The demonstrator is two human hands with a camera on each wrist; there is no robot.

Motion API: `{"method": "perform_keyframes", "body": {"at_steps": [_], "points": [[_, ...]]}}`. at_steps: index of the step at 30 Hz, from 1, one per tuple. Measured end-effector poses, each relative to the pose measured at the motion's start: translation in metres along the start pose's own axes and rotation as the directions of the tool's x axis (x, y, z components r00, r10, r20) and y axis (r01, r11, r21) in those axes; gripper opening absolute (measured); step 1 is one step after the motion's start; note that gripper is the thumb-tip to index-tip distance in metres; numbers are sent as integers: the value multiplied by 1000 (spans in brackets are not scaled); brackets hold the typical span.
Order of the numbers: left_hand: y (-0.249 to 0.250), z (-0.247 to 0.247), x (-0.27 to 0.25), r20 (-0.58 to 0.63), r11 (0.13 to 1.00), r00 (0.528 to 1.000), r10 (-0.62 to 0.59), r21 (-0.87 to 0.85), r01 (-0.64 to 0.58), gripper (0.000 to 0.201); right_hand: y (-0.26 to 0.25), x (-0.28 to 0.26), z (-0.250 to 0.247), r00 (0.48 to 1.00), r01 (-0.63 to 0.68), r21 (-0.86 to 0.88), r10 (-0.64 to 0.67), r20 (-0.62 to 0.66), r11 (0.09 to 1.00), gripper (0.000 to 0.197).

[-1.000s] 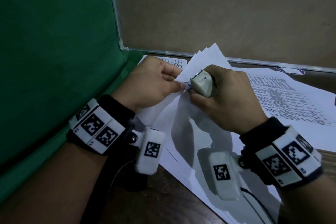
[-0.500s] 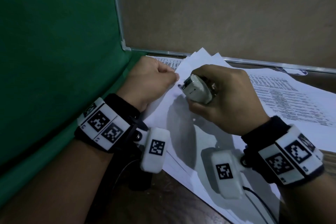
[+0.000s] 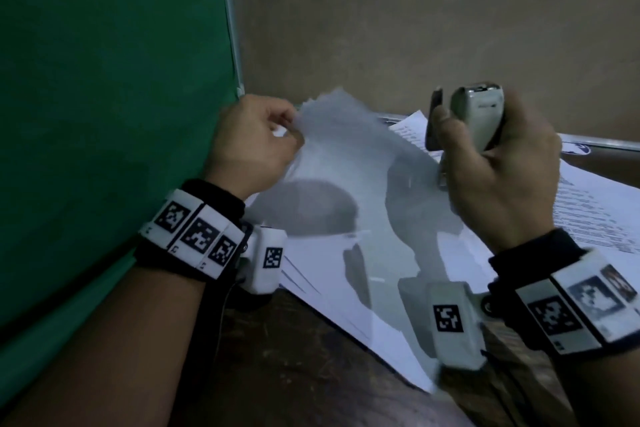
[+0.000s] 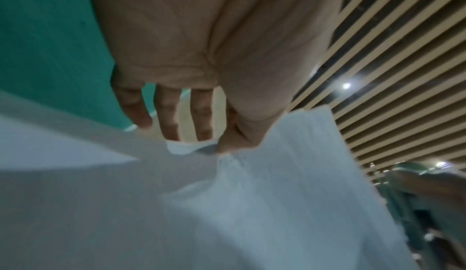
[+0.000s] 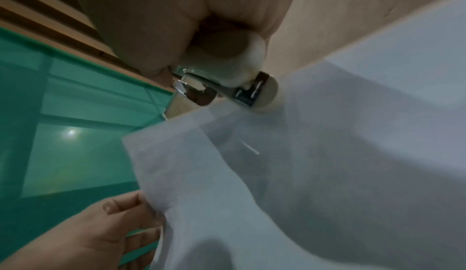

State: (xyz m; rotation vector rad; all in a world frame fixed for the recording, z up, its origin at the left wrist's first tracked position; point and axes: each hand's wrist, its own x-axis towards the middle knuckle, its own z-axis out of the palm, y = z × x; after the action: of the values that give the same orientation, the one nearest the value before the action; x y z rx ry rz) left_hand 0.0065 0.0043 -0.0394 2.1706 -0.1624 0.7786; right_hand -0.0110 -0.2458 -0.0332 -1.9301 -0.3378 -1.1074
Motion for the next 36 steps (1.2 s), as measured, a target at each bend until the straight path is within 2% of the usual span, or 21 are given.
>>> {"method": "perform_keyframes", "body": {"at_steps": [2,4,6,7,9,10,13,15,16,17,19,20,23,25,27,30,33,36], "points": [[-16,-6,8,-158,997,986,50,60,-41,13,-4,5,-4,999,-43,75,41,22,996,17],[-28,-13,16,-265,996,960,92,41,-84,14,-9,10,-10,990,-81,268,47,130,960,10],[-31,-14,19,-280,979,952,125,-123,-165,19,-14,14,-14,954,-201,437,73,292,877,11],[-28,-14,18,-268,957,954,132,-218,-193,22,-15,14,-15,926,-273,466,98,365,842,16],[-23,-12,16,-220,889,971,92,-420,-179,25,-15,12,-14,866,-366,434,130,484,824,32],[-19,-11,14,-170,841,985,38,-527,-124,24,-14,10,-12,841,-370,390,126,526,843,34],[-2,-9,8,21,701,993,-120,-706,100,29,-9,3,-6,800,-298,255,95,593,920,20],[10,-6,3,153,586,979,-134,-784,203,31,-5,0,-3,794,-228,190,69,603,955,18],[15,-4,1,196,572,974,-113,-788,225,29,-4,-1,-2,800,-170,159,43,599,973,19],[18,-3,-1,221,610,972,-81,-760,224,24,-4,-3,-1,807,-109,129,12,590,986,21],[20,0,-5,267,742,963,24,-651,162,10,-5,-5,-1,813,-36,103,-31,581,994,22],[20,1,-7,311,773,948,73,-618,143,12,-5,-6,-2,812,-20,101,-43,582,995,21],[23,2,-10,439,776,894,93,-594,211,32,-4,-6,-3,805,110,50,-119,581,993,17],[25,2,-11,460,769,886,62,-588,251,42,-1,-4,-4,798,219,-8,-174,577,976,16],[28,4,-13,466,748,884,34,-598,287,54,2,-2,-5,795,274,-55,-193,576,960,20],[30,7,-14,469,736,883,18,-604,306,56,4,0,-6,798,271,-71,-182,574,960,26],[32,7,-14,462,734,886,33,-613,292,56,5,0,-7,808,218,-65,-142,572,974,18],[34,7,-17,459,754,885,80,-608,247,61,2,-2,-5,825,246,-59,-177,537,967,20]]}}
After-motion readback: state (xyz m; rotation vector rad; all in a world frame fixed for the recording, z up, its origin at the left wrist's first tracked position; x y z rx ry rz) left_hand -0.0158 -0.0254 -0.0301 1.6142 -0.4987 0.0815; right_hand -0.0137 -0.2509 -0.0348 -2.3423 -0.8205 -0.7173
